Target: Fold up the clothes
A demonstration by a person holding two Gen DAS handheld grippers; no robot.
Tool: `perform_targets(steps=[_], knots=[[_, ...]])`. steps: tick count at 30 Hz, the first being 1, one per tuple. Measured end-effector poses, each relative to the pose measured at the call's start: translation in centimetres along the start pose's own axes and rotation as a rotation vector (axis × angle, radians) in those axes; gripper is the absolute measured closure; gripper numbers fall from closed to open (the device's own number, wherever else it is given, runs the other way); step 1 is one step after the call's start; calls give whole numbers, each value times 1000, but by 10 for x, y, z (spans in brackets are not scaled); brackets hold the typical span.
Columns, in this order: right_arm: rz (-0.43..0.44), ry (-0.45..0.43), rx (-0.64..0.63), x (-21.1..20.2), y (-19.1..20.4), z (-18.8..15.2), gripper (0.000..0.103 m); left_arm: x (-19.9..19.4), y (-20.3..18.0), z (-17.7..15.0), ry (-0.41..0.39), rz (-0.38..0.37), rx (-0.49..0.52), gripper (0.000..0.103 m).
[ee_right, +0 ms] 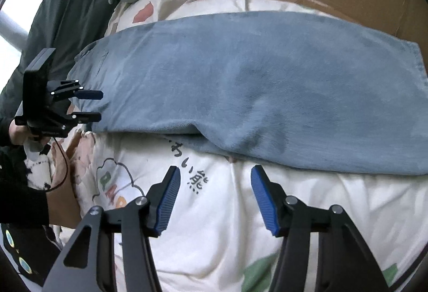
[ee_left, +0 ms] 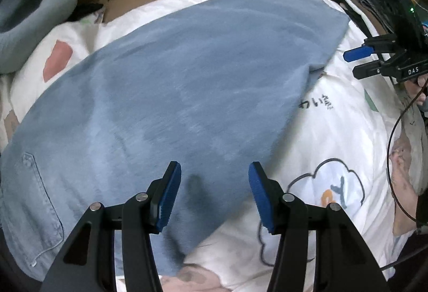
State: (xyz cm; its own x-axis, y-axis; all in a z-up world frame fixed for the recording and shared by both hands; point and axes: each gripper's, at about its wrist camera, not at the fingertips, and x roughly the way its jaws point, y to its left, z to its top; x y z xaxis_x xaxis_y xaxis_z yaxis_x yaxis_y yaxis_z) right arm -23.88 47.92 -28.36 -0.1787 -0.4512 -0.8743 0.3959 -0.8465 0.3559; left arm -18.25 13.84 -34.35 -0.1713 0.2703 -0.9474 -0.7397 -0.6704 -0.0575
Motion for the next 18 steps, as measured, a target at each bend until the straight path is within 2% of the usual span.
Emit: perform_targets(steps=[3, 11, 12, 13, 18], knots=[[-1, 0, -21, -5, 7, -5, 49, -6, -9, -2, -17, 30, 12, 50], [14, -6, -89, -15, 42, -7, 49, -29, -3, -15, -4, 54, -85, 49], [25, -10, -84, -16, 46, -8, 49, -28, -1, -18, 14, 44, -98, 46], [29, -15, -78, -15, 50, -10, 49, -25, 2, -21, 46, 60, -95, 46], [58, -43, -8, -2, 63, -16, 49, -23, 5, -32, 110, 121, -61, 46]])
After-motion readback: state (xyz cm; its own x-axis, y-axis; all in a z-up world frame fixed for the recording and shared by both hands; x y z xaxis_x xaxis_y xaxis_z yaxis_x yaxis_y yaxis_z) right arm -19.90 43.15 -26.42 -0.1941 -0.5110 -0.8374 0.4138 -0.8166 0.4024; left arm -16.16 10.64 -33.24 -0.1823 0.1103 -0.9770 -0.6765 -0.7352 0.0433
